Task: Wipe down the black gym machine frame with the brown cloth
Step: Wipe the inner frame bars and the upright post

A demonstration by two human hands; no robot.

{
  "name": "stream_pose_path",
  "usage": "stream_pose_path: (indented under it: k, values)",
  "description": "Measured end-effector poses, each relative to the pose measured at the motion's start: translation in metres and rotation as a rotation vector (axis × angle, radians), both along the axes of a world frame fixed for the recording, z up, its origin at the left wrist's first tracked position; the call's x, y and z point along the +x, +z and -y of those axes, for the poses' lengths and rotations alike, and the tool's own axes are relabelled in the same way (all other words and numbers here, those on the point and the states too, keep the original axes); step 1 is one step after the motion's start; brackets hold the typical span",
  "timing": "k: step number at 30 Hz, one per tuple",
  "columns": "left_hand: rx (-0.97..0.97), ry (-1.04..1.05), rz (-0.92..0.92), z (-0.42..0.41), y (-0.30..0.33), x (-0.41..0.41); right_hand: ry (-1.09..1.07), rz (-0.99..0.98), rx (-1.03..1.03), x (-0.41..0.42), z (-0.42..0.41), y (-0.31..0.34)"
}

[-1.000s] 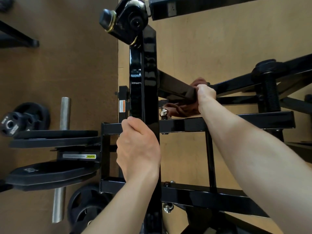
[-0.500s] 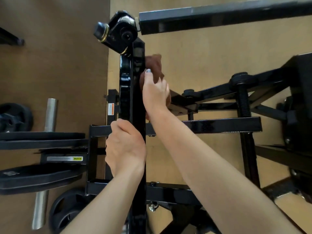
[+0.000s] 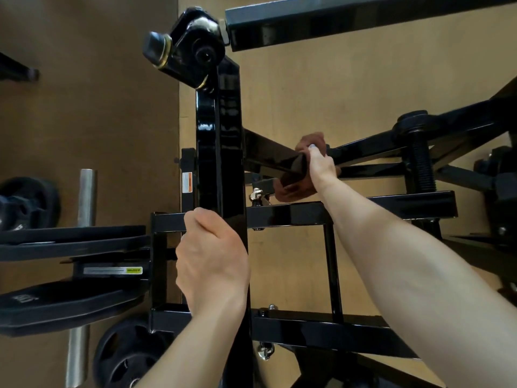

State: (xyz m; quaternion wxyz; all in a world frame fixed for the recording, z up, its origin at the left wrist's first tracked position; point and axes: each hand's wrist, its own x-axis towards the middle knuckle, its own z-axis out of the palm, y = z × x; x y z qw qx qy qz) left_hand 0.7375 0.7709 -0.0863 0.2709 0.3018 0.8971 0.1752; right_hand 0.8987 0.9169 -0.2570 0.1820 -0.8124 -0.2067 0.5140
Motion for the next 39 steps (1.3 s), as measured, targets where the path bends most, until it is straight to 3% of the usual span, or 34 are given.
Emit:
stream_pose_path:
  k: [3,7,12,17,21,25,27,35,39]
  values:
    - [-0.005,-0.006,-0.003,0.000,-0.001,0.000,-0.051,0.023,-0.052,0.005,-0.011,-0.027]
    - [-0.002,-0.017,-0.001,0.000,0.001,0.001,-0.240,-0.065,0.054,-0.002,-0.009,-0.070]
    - [-0.015,-0.010,-0.005,-0.001,0.008,0.002,-0.249,-0.214,0.289,-0.075,0.033,0.078]
    - [-0.020,-0.007,-0.018,-0.003,0.009,0.004,0.101,-0.175,0.670,-0.082,0.083,0.133]
    - [-0.023,-0.014,-0.006,-0.003,0.009,0.004,0.567,0.247,0.819,-0.043,0.118,0.095]
    - [-0.004,-0.018,-0.019,-0.002,0.006,0.002,1.223,0.664,0.671,-0.005,0.130,0.030]
    - [0.006,-0.016,-0.034,-0.001,0.003,0.002,1.371,0.771,0.651,0.004,0.131,0.016]
    - [0.032,-0.019,-0.054,-0.001,0.002,0.004,1.297,0.707,0.641,0.056,0.132,0.034]
    - [0.018,-0.020,-0.027,-0.001,0.006,0.005,1.175,0.905,0.554,0.144,0.139,0.053]
